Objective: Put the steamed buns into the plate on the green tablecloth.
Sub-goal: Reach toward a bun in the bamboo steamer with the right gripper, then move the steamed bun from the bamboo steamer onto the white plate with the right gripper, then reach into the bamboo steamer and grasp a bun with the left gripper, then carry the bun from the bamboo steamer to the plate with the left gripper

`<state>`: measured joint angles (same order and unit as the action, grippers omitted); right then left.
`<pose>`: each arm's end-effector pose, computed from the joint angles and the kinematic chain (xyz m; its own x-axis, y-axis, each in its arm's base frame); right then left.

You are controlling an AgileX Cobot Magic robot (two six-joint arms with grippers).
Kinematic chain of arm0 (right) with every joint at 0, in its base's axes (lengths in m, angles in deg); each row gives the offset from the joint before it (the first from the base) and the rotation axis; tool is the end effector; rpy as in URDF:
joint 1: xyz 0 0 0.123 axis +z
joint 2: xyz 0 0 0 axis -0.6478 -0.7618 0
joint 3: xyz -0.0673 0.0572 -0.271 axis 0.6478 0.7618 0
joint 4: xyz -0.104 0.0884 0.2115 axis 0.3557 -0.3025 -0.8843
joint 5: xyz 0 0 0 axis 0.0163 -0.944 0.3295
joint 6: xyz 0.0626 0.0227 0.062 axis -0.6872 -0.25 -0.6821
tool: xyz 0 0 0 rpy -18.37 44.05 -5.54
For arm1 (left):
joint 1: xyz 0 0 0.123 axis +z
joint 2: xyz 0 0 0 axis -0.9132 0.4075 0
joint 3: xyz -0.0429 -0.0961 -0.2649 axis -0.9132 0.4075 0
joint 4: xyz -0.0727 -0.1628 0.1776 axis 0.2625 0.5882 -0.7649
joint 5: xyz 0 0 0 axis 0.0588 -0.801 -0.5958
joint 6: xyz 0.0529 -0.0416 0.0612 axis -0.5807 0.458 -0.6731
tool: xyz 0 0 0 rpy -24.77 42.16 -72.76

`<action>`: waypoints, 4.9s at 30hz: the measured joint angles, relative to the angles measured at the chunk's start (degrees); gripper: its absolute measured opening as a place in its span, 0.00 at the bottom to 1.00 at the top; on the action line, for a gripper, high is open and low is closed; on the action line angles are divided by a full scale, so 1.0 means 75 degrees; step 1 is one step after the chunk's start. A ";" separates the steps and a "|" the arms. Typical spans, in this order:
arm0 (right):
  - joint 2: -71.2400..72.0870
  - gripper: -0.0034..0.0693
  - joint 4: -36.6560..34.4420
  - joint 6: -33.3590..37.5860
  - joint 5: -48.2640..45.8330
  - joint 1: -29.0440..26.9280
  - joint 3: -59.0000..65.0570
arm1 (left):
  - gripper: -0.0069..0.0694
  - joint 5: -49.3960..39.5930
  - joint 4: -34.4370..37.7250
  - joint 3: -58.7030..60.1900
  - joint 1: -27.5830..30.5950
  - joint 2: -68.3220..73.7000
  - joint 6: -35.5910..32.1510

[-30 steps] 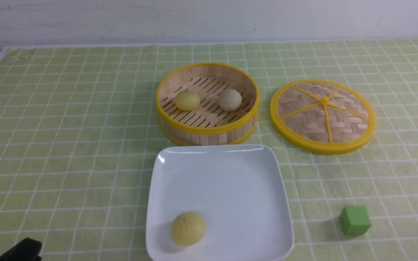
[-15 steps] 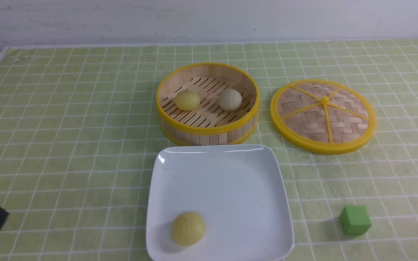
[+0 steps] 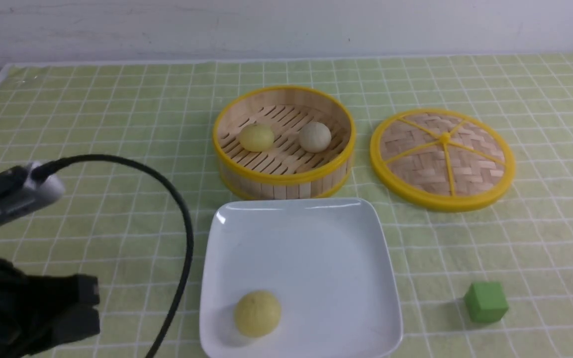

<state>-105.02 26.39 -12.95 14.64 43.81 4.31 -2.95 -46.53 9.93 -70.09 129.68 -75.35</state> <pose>0.0724 0.0263 0.2810 -0.6642 0.5025 -0.5535 0.1526 0.8159 0.5577 0.1535 -0.0376 0.2770 -0.8987 -0.1995 -0.3905 -0.0414 0.9251 -0.3773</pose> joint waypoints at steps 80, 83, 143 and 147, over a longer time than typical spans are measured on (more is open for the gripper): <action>-1.0039 0.58 0.0620 0.3587 -0.0687 0.2734 -0.7295 | 0.48 0.1218 -0.0128 -0.0208 0.0000 0.1669 -0.0419; -0.8961 0.25 0.1176 0.3301 -0.1339 0.2462 -0.7302 | 0.26 0.1192 -0.0148 -0.0618 0.0000 0.1976 -0.0489; -0.7703 0.07 0.1074 0.3195 -0.0004 0.2416 -0.4538 | 0.12 -0.2248 -0.2006 -0.8250 -0.3125 0.7737 -0.0024; -0.7514 0.08 0.1074 0.3060 -0.0462 0.2416 -0.4538 | 0.15 -0.1644 -0.1950 -0.6930 -0.3533 0.7972 0.0151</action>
<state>-161.37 34.45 10.01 11.17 61.93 -29.73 -15.28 -61.16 -42.04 -96.59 189.48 -74.22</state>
